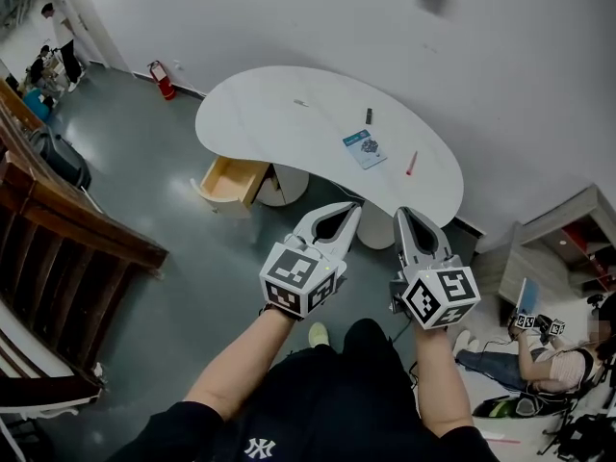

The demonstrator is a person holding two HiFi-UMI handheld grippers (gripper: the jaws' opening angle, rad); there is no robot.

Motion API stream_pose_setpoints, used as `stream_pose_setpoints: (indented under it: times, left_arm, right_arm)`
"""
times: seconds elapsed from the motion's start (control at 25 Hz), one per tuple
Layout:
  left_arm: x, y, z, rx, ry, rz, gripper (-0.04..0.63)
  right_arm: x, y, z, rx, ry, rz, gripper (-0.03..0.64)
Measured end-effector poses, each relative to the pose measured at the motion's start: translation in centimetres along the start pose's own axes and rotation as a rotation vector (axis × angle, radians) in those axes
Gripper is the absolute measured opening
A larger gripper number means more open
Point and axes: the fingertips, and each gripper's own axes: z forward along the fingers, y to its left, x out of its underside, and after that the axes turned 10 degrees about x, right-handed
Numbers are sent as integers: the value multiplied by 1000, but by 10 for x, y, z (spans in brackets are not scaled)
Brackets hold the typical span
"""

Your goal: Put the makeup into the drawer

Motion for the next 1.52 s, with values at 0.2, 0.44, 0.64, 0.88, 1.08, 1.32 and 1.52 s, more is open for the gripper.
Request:
stream_pose_setpoints:
  times: [0.2, 0.44, 0.64, 0.88, 1.08, 1.32, 1.52]
  left_arm:
    - [-2, 6, 3, 3, 4, 9, 9]
    - [5, 21, 21, 9, 13, 8, 9]
    - [15, 37, 54, 25, 32, 11, 9]
    - [25, 71, 106, 43, 51, 14, 9]
    - [43, 105, 154, 48, 87, 12, 9]
    - [70, 145, 213, 33, 122, -9, 9]
    - [94, 170, 254, 21, 152, -26, 9]
  right_arm:
    - [0, 4, 12, -4, 10, -14, 18]
    - [8, -9, 34, 9, 33, -7, 18]
    - [16, -36, 64, 27, 57, 0, 18]
    - [30, -85, 117, 63, 104, 35, 18]
    - [46, -128, 168, 81, 165, 56, 18]
    - [74, -184, 223, 107, 239, 75, 23]
    - [105, -229, 257, 139, 305, 87, 40]
